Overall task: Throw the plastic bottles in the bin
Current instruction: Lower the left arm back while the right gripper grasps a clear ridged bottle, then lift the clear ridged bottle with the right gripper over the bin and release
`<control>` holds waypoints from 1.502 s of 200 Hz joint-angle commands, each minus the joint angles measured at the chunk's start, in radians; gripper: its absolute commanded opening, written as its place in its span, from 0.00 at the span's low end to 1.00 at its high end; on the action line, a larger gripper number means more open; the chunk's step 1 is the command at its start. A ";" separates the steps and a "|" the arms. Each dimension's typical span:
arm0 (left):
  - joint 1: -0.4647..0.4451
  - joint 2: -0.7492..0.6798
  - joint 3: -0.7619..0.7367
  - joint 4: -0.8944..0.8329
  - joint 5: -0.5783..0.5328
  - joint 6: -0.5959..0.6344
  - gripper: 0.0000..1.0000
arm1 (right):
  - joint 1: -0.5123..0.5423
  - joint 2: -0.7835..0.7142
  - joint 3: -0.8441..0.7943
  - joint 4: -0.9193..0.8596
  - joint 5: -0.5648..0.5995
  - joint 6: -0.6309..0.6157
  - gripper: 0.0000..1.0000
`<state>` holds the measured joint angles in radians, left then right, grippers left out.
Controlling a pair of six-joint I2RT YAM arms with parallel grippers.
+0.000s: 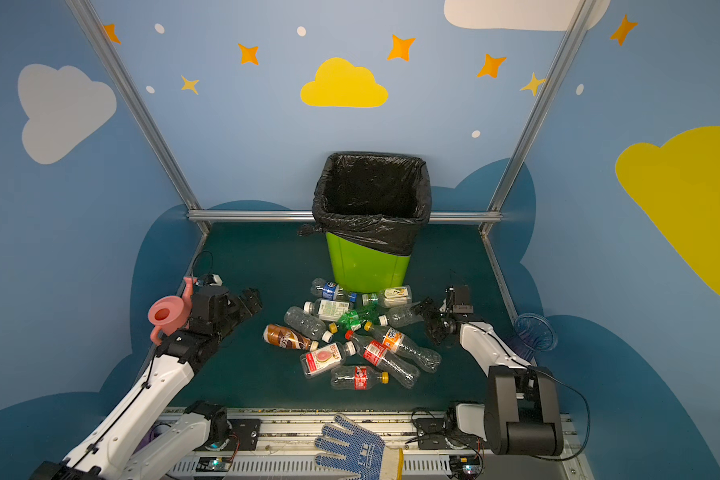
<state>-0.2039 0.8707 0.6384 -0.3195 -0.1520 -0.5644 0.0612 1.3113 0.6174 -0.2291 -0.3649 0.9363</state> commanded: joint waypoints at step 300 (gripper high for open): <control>0.077 -0.100 -0.063 -0.083 0.002 -0.032 1.00 | 0.035 0.125 0.072 0.176 0.171 0.182 0.60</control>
<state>-0.1310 0.7815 0.5865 -0.3870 -0.1432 -0.5846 0.0937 1.4914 0.6861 -0.0425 -0.2314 1.1015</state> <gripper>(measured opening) 0.998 0.622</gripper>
